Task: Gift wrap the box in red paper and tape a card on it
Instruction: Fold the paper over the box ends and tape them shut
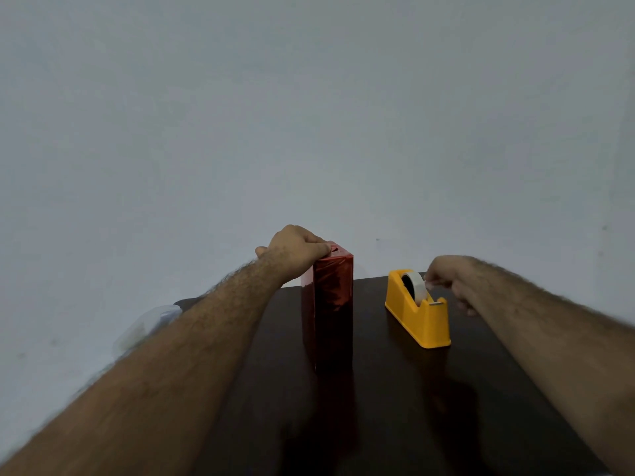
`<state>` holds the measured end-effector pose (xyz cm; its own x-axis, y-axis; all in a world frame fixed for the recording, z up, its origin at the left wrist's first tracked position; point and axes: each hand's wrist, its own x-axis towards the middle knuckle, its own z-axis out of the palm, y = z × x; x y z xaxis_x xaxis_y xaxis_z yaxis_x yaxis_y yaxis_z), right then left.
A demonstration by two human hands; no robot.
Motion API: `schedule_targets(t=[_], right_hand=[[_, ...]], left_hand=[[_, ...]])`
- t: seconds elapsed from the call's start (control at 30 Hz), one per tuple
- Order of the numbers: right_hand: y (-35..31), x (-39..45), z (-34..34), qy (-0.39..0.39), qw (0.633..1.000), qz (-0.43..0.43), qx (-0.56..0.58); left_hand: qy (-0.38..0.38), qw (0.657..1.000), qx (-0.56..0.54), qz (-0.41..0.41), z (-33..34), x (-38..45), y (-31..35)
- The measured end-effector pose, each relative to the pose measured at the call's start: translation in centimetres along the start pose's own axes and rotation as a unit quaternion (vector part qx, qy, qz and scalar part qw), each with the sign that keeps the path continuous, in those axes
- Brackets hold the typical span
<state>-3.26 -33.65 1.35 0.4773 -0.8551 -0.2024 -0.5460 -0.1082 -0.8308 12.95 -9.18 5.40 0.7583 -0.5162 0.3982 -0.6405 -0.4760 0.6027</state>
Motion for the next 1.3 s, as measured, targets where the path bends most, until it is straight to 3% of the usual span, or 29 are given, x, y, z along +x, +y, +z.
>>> schedule_targets(t=[0.17, 0.37, 0.73, 1.0, 1.2, 1.3], right_hand=[[2.6, 0.2, -0.2, -0.011, 0.997, 0.077, 0.029], [4.0, -0.9, 0.4, -0.003, 0.994, 0.086, 0.060], [5.9, -1.4, 1.7, 0.066, 0.981, 0.063, 0.169], [7.8, -0.4, 2.6, 0.080, 0.980, -0.014, 0.180], [9.5, -0.3, 3.3, 0.052, 0.993, 0.039, 0.096], [9.5, -0.5, 3.4, 0.055, 0.983, 0.008, 0.176]], left_hand=[[-0.026, 0.999, -0.024, -0.003, -0.1, 0.0, -0.2], [-0.035, 0.998, -0.059, 0.000, -0.2, 0.5, -0.8], [-0.037, 0.998, -0.053, -0.002, -0.6, -0.3, -0.7], [-0.034, 0.997, -0.067, -0.006, -0.1, 0.2, -1.0], [-0.029, 0.996, -0.080, -0.017, 0.1, 0.3, -1.3], [-0.026, 0.996, -0.085, -0.018, 0.0, -0.1, -1.1]])
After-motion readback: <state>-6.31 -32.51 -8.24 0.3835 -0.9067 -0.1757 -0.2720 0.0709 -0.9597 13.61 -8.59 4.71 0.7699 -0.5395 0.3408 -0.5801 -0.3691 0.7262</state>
